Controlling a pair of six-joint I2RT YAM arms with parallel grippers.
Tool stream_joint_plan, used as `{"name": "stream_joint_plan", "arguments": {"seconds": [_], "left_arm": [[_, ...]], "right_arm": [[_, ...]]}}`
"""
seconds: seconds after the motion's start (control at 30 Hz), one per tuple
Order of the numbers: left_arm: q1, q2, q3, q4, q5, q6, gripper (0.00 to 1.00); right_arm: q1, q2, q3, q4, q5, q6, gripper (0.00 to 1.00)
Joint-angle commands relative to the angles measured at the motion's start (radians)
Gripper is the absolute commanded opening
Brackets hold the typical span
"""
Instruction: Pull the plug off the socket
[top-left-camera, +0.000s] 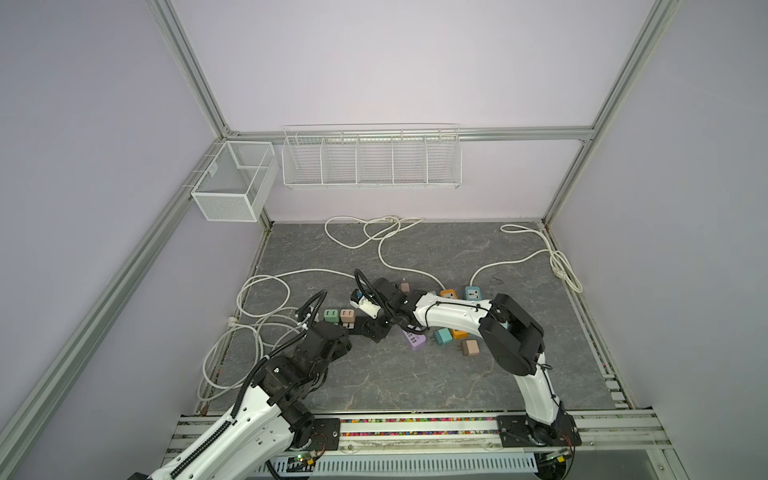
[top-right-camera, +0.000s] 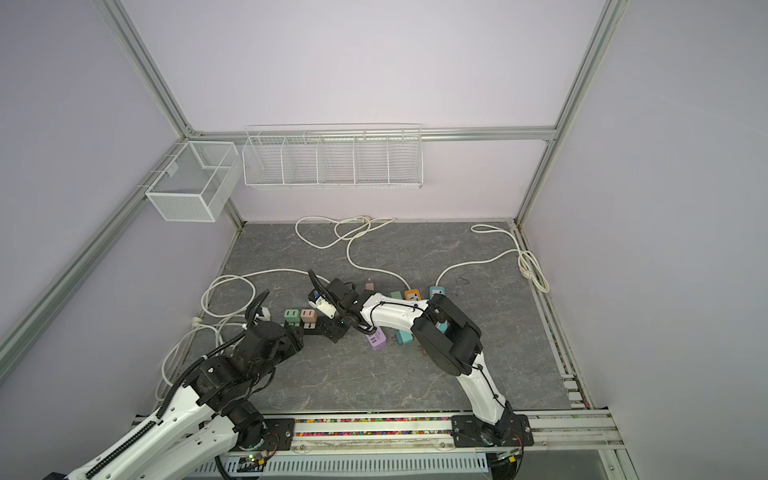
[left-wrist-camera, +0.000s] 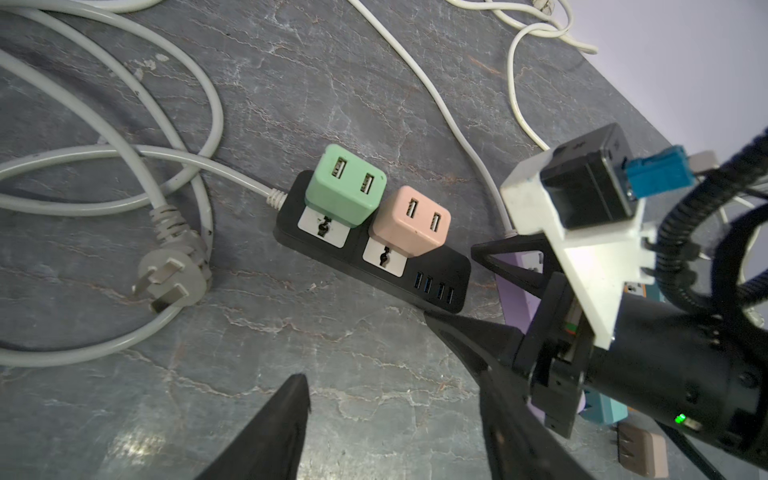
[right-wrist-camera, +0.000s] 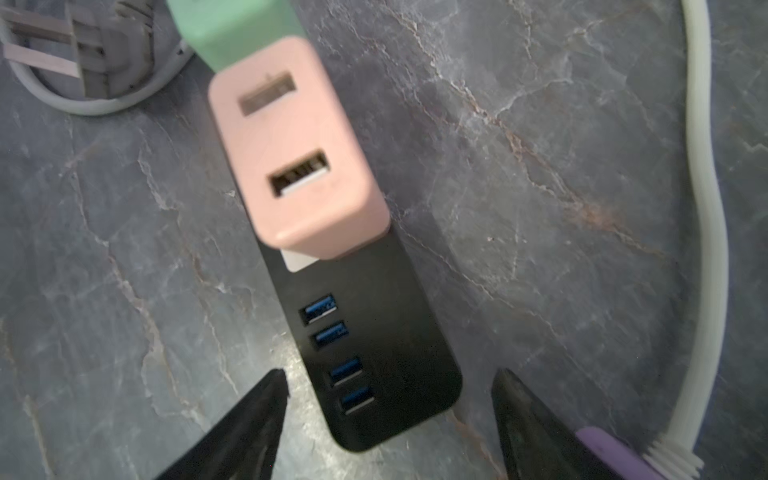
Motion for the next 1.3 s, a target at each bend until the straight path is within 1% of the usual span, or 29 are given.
{"name": "stream_joint_plan", "arguments": {"seconds": [0.0,0.13,0.33,0.4,0.47,0.53,0.67,0.73,0.87,1.0,1.17,1.27], "left_arm": [[0.007,-0.011,-0.009,-0.048,-0.041,-0.029,0.66],[0.007,-0.019,-0.011,-0.056,-0.054,-0.036,0.67],[0.008,-0.029,-0.008,-0.068,-0.063,-0.041,0.68],[0.009,-0.032,-0.010,-0.068,-0.061,-0.042,0.71],[0.010,-0.031,-0.010,-0.068,-0.057,-0.041,0.73],[0.010,-0.029,-0.010,-0.069,-0.053,-0.043,0.73],[0.010,-0.032,-0.010,-0.069,-0.046,-0.043,0.73],[0.010,-0.034,-0.010,-0.070,-0.042,-0.045,0.73],[0.010,-0.039,-0.016,-0.067,-0.024,-0.048,0.73],[0.010,-0.051,-0.027,-0.061,0.002,-0.052,0.73],[0.010,-0.066,-0.048,-0.048,0.038,-0.060,0.73],[0.010,-0.071,-0.058,-0.041,0.056,-0.063,0.72]], "right_arm": [[0.007,0.044,0.045,-0.045,-0.010,-0.057,0.80],[0.011,0.072,0.075,-0.053,-0.002,-0.072,0.78],[0.013,0.090,0.103,-0.064,-0.013,-0.091,0.72],[0.014,0.087,0.100,-0.067,-0.040,-0.099,0.68],[0.018,0.084,0.098,-0.067,-0.048,-0.104,0.65],[0.021,0.080,0.095,-0.070,-0.038,-0.109,0.62],[0.031,0.057,0.076,-0.068,-0.007,-0.111,0.54],[0.031,0.032,0.048,-0.051,0.018,-0.095,0.50],[0.032,-0.042,-0.032,-0.012,0.049,-0.055,0.45],[0.036,-0.128,-0.130,0.016,0.076,0.025,0.41],[0.045,-0.225,-0.244,0.014,0.147,0.087,0.40],[0.051,-0.266,-0.306,0.018,0.160,0.139,0.40]]}}
